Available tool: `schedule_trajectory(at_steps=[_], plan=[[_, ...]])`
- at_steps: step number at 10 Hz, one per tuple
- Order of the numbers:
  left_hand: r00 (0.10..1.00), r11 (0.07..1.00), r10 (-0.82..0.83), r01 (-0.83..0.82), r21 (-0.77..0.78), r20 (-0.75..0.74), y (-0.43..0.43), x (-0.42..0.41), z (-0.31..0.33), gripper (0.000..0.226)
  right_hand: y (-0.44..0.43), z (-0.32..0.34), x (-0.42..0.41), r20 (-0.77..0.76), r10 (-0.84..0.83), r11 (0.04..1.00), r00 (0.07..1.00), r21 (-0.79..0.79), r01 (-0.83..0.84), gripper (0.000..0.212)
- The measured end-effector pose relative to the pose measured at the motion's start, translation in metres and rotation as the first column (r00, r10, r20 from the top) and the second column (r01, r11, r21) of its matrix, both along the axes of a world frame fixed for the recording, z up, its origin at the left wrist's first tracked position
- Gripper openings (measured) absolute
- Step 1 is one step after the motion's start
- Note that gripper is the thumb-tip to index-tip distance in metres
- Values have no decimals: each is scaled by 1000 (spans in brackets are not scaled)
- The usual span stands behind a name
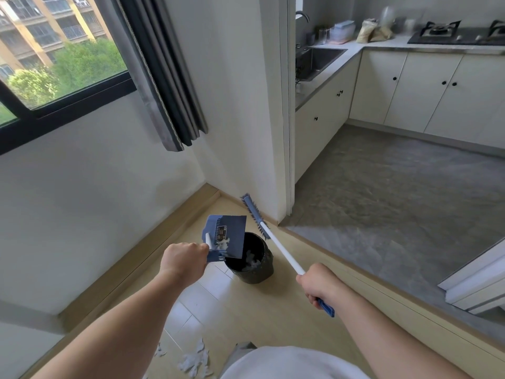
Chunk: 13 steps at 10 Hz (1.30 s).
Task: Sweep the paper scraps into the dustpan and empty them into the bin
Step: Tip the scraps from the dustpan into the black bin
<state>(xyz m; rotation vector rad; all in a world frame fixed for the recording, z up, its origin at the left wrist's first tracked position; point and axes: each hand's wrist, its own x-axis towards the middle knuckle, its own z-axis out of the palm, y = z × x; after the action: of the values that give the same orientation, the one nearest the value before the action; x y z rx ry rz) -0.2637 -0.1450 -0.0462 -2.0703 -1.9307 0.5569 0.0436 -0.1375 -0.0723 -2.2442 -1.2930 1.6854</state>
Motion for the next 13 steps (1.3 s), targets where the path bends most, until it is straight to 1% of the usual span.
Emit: schedule_trajectory(at_steps=[2,4,7,8,9,10,11,12,13], plan=[[999,999,-38,37,-15,-39,6,1,-1,21,3,0,1,17,5,1000,1000,9,-5,23],[999,1000,-24,24,4,-34,12,4,3,21,6,0,2,13,16,1000,1000,5,-16,23],[999,999,33,-34,43,13,16,3,9,23,8,2,4,19,53,999,998,7,-53,21],[999,999,38,-38,34,2,15,5,10,22,8,-1,3,-9,27,999,1000,23,-27,34],[998,998,55,-55,30,11,14,5,11,22,8,-1,1,-3,26,999,1000,46,-25,47],[999,998,53,-53,37,-1,14,4,10,22,10,-1,3,-11,29,998,1000,59,-28,38],[999,1000,26,-26,17,-29,12,5,9,22,9,-1,6,-27,77,992,997,100,-74,29],[1000,1000,-9,10,23,-29,13,-1,3,21,7,0,7,-26,85,992,996,100,-82,29],[1000,1000,17,-17,25,-7,9,1,6,21,7,-1,6,-22,94,990,995,105,-91,24]])
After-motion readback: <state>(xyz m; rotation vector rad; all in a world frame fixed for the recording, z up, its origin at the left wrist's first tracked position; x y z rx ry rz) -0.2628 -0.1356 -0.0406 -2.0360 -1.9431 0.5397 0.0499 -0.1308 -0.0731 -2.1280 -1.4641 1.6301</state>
